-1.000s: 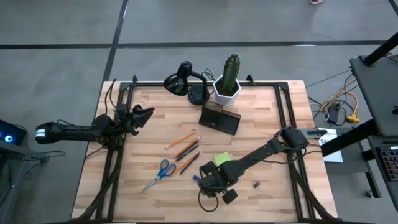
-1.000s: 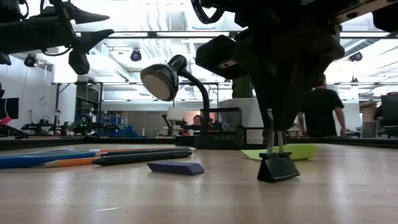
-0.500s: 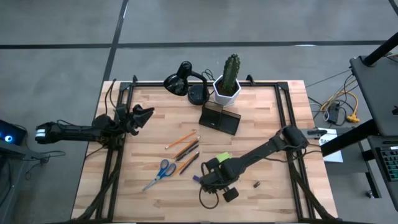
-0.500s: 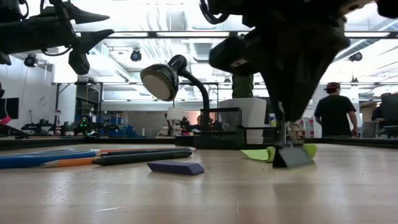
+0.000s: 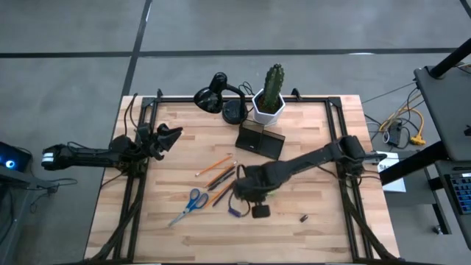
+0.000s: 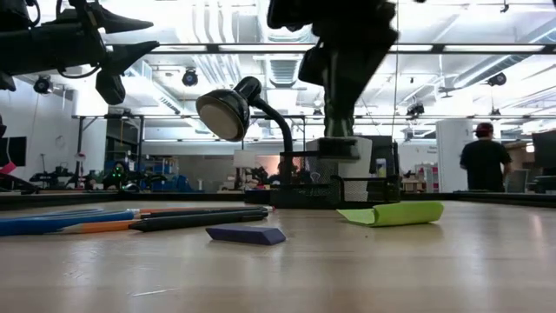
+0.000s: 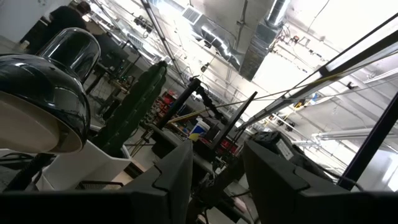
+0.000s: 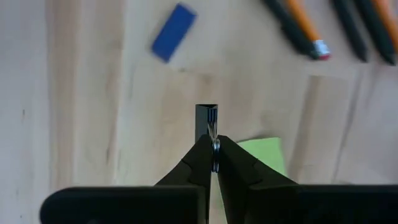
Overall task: Pick and place office supplies into organizer
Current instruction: Put the left black binder clip into the black desk organizer
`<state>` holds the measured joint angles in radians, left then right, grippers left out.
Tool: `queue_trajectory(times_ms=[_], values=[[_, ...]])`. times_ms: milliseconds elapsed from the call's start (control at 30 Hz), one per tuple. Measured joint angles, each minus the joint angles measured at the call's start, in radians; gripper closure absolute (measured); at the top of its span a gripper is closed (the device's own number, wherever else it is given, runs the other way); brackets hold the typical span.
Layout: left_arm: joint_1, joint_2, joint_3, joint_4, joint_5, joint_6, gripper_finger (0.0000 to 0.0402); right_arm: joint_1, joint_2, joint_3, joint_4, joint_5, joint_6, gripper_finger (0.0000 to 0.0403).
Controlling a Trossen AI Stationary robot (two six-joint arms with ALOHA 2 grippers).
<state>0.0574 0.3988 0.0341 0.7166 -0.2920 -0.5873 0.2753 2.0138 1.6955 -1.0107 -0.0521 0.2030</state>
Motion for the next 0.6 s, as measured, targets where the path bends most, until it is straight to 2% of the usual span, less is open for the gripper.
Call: queue_trajectory(times_ms=[267, 600], values=[[0.000, 0.000, 0.000, 0.000, 0.000, 0.000, 0.0274, -0.103, -0.010, -0.001, 0.005, 0.007, 0.027, 0.0394], [0.000, 0.000, 0.000, 0.000, 0.000, 0.000, 0.0274, -0.240, -0.061, -0.002, -0.008, 0.126, 0.037, 0.0394]])
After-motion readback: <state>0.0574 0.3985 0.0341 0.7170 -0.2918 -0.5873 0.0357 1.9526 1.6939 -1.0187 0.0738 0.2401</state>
